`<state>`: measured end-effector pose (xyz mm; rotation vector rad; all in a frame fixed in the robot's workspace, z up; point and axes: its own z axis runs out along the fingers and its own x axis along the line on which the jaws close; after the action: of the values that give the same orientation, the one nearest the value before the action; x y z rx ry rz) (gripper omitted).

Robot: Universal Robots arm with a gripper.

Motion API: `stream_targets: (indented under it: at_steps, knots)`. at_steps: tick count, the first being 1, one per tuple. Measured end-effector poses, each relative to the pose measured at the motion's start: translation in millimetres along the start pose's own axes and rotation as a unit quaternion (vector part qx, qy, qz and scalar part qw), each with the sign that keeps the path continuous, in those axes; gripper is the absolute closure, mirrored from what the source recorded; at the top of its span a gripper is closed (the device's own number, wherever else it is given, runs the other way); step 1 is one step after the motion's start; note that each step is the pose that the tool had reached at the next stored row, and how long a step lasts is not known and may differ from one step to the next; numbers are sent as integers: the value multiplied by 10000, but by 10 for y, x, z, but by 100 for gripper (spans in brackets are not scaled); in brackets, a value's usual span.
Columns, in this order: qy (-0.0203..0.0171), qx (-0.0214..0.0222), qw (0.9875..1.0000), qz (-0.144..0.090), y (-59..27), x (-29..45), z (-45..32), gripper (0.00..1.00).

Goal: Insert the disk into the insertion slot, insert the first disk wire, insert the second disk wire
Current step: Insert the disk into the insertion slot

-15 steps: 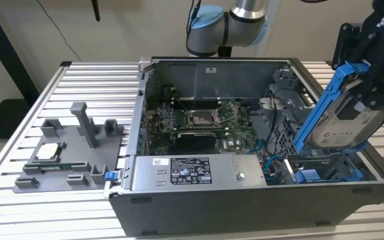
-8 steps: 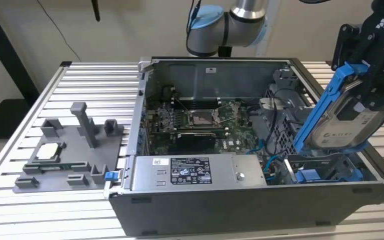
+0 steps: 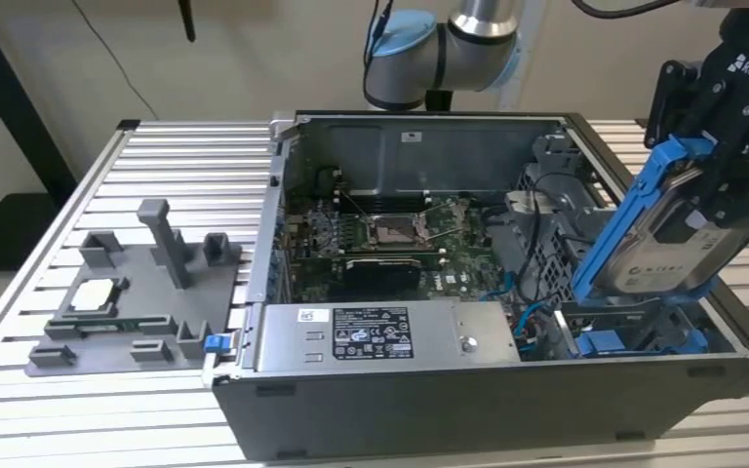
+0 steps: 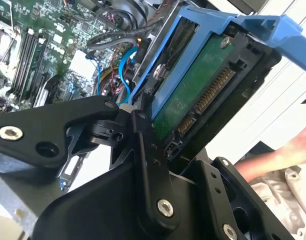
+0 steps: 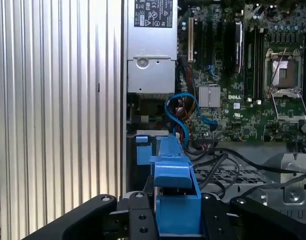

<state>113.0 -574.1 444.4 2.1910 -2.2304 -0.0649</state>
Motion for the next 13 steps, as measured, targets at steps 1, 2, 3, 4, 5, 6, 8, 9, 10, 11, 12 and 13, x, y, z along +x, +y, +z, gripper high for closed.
stream_targets:
  at_steps: [1,2,3,4,5,6,8,9,10,11,12,13]
  knots:
    - [-1,0,10000,0,-4,0,11,100]
    - [-1,0,10000,-1,-7,0,21,100]
    - [0,0,10000,0,-10,0,29,100]
    - [-1,0,10000,0,-12,1,38,100]
    - [-2,0,10000,0,-17,1,48,100]
    - [-2,0,10000,-1,-20,1,56,100]
    - [-3,0,10000,0,-25,1,73,100]
    - [-4,0,10000,0,-28,1,81,100]
    - [-5,0,10000,0,-30,1,90,100]
    - [-6,0,10000,0,-32,2,99,100]
    - [-8,0,10000,-1,-34,2,108,100]
    - [-9,0,10000,-1,-35,2,117,100]
